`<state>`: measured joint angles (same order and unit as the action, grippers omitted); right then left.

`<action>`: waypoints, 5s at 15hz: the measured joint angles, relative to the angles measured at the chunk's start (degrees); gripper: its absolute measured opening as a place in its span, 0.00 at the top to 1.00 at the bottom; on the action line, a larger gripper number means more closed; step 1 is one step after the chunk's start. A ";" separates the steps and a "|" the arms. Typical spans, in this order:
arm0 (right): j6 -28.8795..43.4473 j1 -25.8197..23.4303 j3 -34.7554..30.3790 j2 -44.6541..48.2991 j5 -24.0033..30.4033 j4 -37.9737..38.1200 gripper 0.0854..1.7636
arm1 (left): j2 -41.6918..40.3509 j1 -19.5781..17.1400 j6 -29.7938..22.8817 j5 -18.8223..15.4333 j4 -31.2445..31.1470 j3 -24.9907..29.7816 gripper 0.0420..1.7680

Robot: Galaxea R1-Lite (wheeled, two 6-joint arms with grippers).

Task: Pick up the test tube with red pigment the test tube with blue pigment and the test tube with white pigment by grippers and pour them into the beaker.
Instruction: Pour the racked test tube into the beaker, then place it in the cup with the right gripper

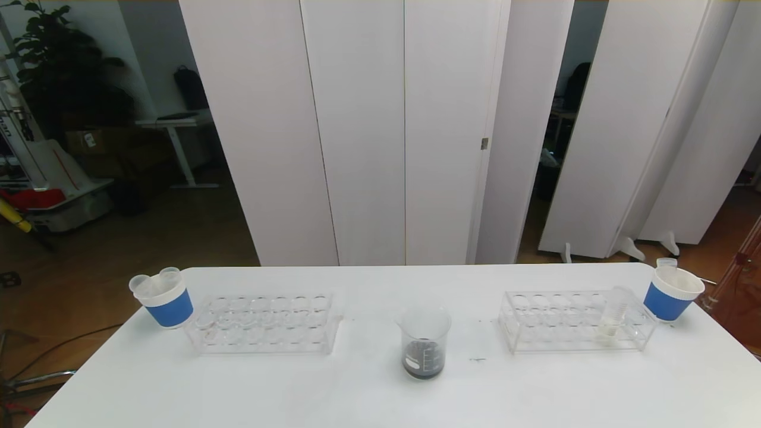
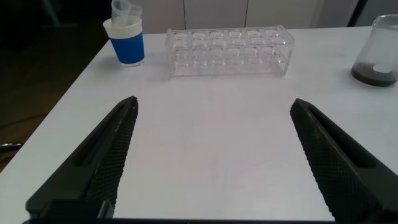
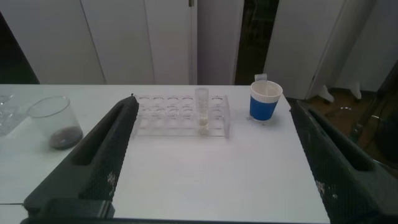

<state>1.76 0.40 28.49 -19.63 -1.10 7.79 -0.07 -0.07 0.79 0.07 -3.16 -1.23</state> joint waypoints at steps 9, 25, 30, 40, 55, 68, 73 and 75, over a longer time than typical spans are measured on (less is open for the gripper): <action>1.79 -0.50 4.36 -26.43 -2.29 -20.30 0.01 | 0.00 0.00 0.00 0.00 0.00 0.00 0.01; 1.57 -1.97 -9.89 -64.50 -1.96 -57.70 0.01 | 0.00 0.00 -0.02 0.00 0.00 0.00 0.01; 1.77 -1.74 -14.69 -70.23 -2.04 -64.68 0.01 | 0.00 0.00 -0.02 0.00 0.02 0.00 0.01; 0.80 -1.17 -18.15 -81.36 -2.40 -78.30 0.01 | 0.00 0.02 -0.02 0.00 0.00 0.00 0.01; -5.50 0.09 -12.67 -96.31 -2.51 -91.75 0.01 | 0.00 0.00 0.00 0.00 0.00 0.00 0.01; -5.39 1.91 -9.84 -101.07 -2.51 -94.50 0.01 | 0.00 0.00 0.00 0.00 0.02 0.00 0.01; -5.19 2.86 -9.78 -102.06 -2.56 -95.88 0.15 | 0.00 0.00 -0.02 -0.02 0.00 0.00 0.01; -5.00 2.76 -9.70 -102.47 -2.86 -96.68 0.62 | 0.00 0.02 -0.02 0.00 0.00 0.00 0.01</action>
<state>-3.24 3.16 18.79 -122.10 -3.96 -88.89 -0.07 -0.05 0.77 0.07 -3.16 -1.23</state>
